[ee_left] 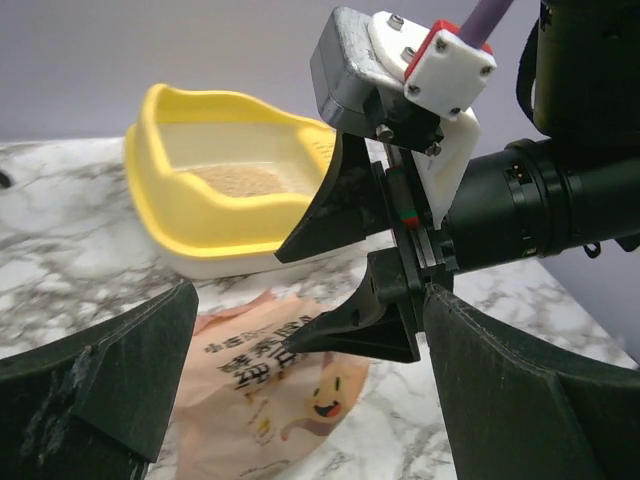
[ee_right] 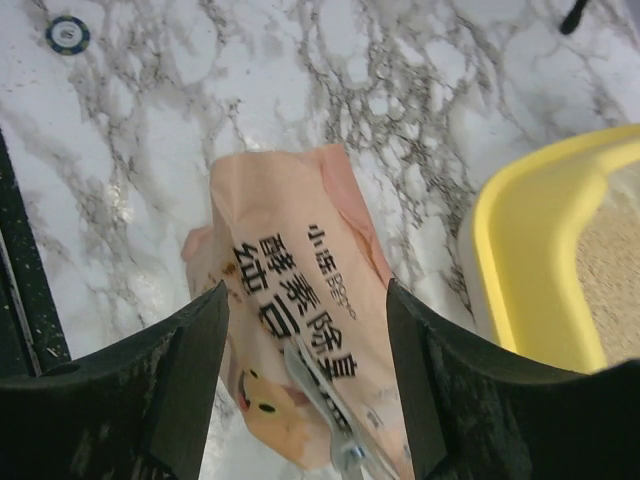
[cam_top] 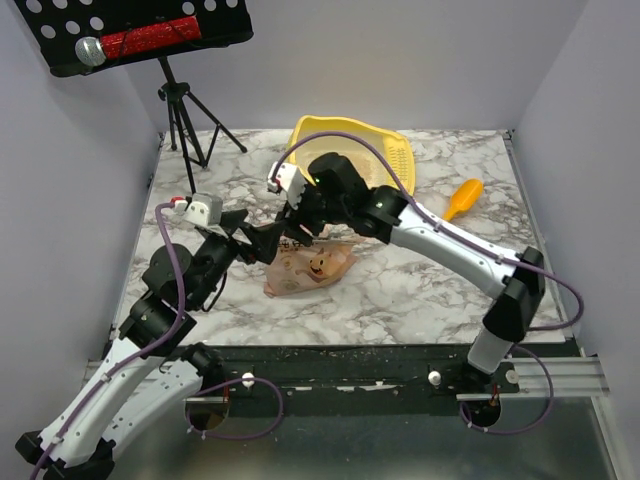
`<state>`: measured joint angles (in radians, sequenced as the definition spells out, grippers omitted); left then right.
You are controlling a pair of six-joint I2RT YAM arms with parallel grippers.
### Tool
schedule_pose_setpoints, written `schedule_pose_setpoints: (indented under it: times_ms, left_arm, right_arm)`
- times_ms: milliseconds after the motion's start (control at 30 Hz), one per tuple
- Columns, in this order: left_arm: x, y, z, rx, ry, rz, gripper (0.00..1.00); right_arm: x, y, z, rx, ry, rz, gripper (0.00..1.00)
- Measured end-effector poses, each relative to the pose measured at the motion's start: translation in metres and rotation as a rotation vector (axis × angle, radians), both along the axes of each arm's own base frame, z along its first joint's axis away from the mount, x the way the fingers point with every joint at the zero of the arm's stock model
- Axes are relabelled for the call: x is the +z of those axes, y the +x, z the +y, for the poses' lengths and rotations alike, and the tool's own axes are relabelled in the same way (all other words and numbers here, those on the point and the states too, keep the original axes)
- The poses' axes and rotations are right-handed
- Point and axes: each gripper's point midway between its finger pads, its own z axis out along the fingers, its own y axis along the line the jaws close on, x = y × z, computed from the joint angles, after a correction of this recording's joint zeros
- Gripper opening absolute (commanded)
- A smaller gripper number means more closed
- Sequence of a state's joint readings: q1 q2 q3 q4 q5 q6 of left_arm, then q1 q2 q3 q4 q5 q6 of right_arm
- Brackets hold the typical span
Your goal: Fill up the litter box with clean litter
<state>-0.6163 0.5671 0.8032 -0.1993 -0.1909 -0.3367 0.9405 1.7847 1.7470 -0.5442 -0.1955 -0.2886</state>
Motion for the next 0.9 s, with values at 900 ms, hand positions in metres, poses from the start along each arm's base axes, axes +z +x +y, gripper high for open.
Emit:
schedule_pose_setpoints:
  times_ms: [900]
  left_arm:
    - [-0.053,0.019,0.022,0.165,0.12,0.181,0.99]
  right_arm:
    - [-0.05,0.0,-0.126,0.142,-0.177,-0.202,0.84]
